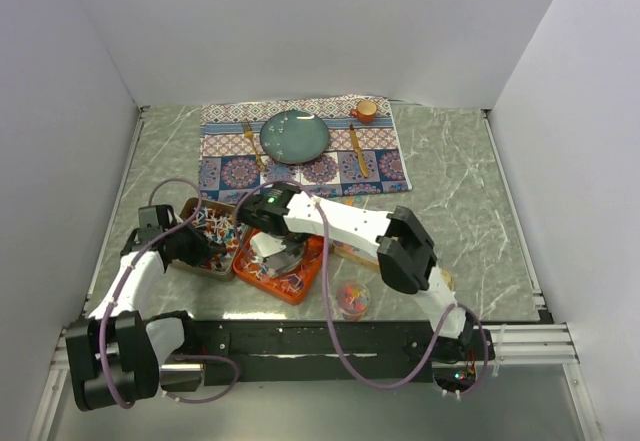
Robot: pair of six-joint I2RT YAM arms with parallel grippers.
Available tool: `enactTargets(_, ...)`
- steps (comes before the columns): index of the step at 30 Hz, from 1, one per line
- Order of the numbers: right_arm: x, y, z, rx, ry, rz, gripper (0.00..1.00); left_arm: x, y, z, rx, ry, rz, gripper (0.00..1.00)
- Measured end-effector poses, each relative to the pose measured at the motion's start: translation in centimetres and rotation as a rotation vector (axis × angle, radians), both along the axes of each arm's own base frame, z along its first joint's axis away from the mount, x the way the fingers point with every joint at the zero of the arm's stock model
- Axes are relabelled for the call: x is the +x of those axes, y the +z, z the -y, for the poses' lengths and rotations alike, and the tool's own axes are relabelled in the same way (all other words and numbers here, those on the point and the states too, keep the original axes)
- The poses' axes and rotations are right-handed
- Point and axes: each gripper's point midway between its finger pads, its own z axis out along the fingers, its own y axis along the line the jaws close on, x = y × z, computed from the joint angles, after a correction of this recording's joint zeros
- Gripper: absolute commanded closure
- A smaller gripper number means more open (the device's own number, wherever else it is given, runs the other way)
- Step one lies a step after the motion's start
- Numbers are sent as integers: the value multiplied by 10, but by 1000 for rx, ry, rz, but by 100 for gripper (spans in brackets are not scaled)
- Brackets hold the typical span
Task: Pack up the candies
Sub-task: Scoop the fake candies from the storage box.
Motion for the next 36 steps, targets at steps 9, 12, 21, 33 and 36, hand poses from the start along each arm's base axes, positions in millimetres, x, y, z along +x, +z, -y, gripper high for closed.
enactTargets(9, 0, -20, -32, 23, 2, -46, 100, 4, -1, 9, 2, -35, 28, 99)
enactTargets(12, -8, -30, -35, 43, -31, -112, 100, 9, 0, 10, 22, -41, 56, 99)
enactTargets(21, -35, -58, -36, 167, -181, -362, 100, 12, -1, 19, 25, -82, 97, 99)
enactTargets(33, -49, -62, -45, 432, -314, -584, 100, 41, 40, 28, -4, -137, 195, 99)
enactTargets(36, -50, -61, -53, 482, -309, -587, 100, 50, 54, 28, -16, -145, 226, 99)
